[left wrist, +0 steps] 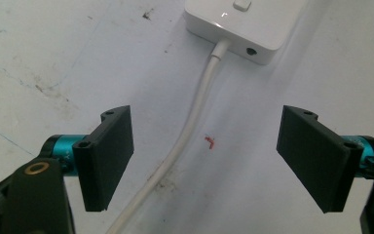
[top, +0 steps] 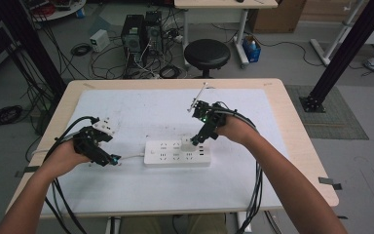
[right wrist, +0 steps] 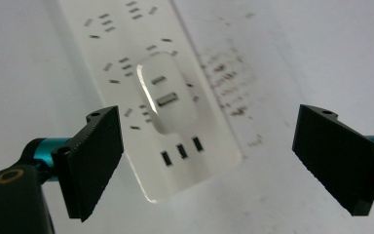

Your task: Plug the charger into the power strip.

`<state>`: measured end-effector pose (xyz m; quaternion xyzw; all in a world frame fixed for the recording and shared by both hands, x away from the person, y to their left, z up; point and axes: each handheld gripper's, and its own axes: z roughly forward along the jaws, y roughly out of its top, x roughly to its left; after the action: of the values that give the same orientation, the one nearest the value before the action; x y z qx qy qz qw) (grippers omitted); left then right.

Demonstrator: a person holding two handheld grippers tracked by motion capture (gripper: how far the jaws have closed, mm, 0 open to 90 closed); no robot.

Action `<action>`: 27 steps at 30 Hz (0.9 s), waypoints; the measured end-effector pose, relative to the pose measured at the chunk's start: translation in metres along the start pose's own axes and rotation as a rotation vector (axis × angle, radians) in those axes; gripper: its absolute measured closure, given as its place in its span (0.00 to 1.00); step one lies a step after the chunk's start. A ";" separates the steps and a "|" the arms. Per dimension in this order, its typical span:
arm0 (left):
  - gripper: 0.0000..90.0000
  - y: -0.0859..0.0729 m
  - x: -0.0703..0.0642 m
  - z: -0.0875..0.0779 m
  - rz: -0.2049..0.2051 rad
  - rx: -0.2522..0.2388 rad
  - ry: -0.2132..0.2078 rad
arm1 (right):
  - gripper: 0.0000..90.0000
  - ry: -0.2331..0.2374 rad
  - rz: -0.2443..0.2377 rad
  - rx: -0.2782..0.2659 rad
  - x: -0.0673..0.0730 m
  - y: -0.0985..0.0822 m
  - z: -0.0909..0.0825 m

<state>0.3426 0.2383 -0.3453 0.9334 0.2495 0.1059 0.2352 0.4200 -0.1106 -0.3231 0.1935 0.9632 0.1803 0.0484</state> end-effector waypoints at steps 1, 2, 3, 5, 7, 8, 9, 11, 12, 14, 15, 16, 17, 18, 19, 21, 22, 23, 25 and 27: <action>0.24 0.001 0.000 -0.001 0.001 -0.003 0.002 | 0.09 -0.019 0.019 -0.005 0.000 -0.001 -0.003; 0.24 0.001 0.000 -0.002 0.002 -0.005 0.002 | 0.01 -0.018 0.040 -0.005 -0.001 -0.001 -0.006; 0.24 0.002 -0.001 -0.003 0.003 -0.008 0.002 | 0.01 -0.004 0.058 0.012 -0.002 -0.002 -0.009; 0.24 0.002 -0.002 -0.006 0.008 -0.010 0.003 | 0.01 -0.026 0.075 0.031 -0.002 -0.001 -0.016; 0.24 0.003 -0.003 -0.008 0.007 -0.016 0.010 | 0.01 -0.069 0.076 0.024 -0.002 -0.001 -0.025; 0.24 0.003 -0.003 -0.009 0.006 -0.016 0.009 | 0.01 -0.086 0.077 0.018 -0.003 -0.001 -0.030; 0.24 0.003 -0.003 -0.009 0.008 -0.017 0.011 | 0.01 -0.109 0.087 0.009 -0.003 -0.001 -0.035; 0.24 0.004 -0.003 -0.011 0.008 -0.017 0.012 | 0.01 -0.131 0.097 0.002 -0.004 -0.002 -0.040; 0.24 0.005 -0.004 -0.013 0.011 -0.018 0.015 | 0.01 -0.137 0.114 0.003 -0.004 -0.005 -0.045; 0.24 0.006 -0.004 -0.016 0.016 -0.020 0.018 | 0.01 -0.118 0.113 0.013 -0.005 -0.011 -0.050; 0.24 0.008 -0.004 -0.017 0.020 -0.022 0.020 | 0.01 -0.116 0.116 0.015 -0.004 -0.014 -0.051; 0.24 0.009 -0.005 -0.019 0.022 -0.028 0.022 | 0.01 -0.119 0.114 0.023 -0.004 -0.017 -0.053; 0.24 0.010 -0.005 -0.020 0.029 -0.025 0.022 | 0.01 -0.127 0.119 0.030 -0.002 -0.021 -0.054; 0.24 0.011 -0.005 -0.021 0.032 -0.024 0.024 | 0.01 -0.126 0.117 0.027 -0.002 -0.024 -0.054; 0.24 0.012 -0.006 -0.022 0.035 -0.026 0.024 | 0.01 -0.125 0.126 0.036 -0.001 -0.028 -0.055; 0.24 0.014 -0.006 -0.023 0.041 -0.026 0.025 | 0.01 -0.111 0.135 0.057 0.000 -0.036 -0.056; 0.24 0.014 -0.006 -0.023 0.041 -0.026 0.025 | 0.01 -0.111 0.135 0.057 0.000 -0.036 -0.056; 0.24 0.015 -0.006 -0.024 0.039 -0.030 0.027 | 0.01 -0.072 0.145 0.095 0.001 -0.051 -0.059; 0.24 0.015 -0.005 -0.024 0.030 -0.024 0.032 | 0.01 -0.017 0.136 0.106 0.002 -0.059 -0.061; 0.24 0.015 -0.004 -0.023 0.020 -0.030 0.034 | 0.01 0.010 0.139 0.097 0.001 -0.069 -0.064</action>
<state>0.3381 0.2338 -0.3182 0.9302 0.2427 0.1277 0.2441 0.3838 -0.1902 -0.2891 0.2613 0.9552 0.1372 0.0217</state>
